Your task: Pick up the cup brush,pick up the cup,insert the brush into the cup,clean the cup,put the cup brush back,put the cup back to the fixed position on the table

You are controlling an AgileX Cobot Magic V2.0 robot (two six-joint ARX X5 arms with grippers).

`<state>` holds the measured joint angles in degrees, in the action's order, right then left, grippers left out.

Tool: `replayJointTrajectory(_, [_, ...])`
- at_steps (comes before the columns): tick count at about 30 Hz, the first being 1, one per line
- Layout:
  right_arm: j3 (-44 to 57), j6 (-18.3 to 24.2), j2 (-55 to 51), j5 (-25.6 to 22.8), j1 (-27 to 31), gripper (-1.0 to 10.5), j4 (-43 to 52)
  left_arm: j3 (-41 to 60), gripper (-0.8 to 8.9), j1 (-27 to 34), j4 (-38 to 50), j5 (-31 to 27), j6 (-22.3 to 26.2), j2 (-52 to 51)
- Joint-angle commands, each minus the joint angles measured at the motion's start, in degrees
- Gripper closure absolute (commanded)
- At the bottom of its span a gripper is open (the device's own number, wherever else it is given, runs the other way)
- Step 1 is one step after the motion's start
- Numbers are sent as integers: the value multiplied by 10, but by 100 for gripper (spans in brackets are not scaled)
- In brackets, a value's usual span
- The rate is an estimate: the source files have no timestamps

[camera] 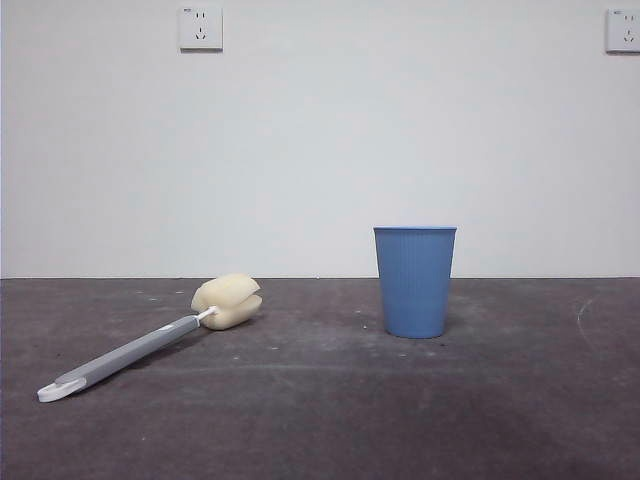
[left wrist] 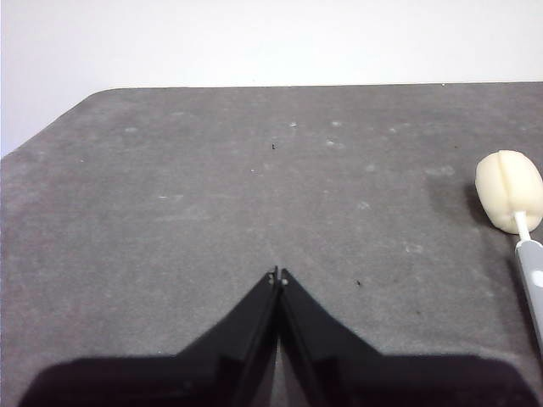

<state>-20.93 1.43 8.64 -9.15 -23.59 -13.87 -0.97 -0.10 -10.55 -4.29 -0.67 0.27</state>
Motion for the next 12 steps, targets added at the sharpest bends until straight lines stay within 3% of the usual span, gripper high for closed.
replayJointTrajectory(1, [72,-23,-23,-2,17,945,74,8,814,2,4,-1,-2,-1])
replayJointTrajectory(5, [141,-60,-36,-2,46,945,137,8,814,2,4,-1,-2,-1])
replayJointTrajectory(12, [179,-50,-64,-2,93,945,138,8,814,2,4,-1,-2,-1])
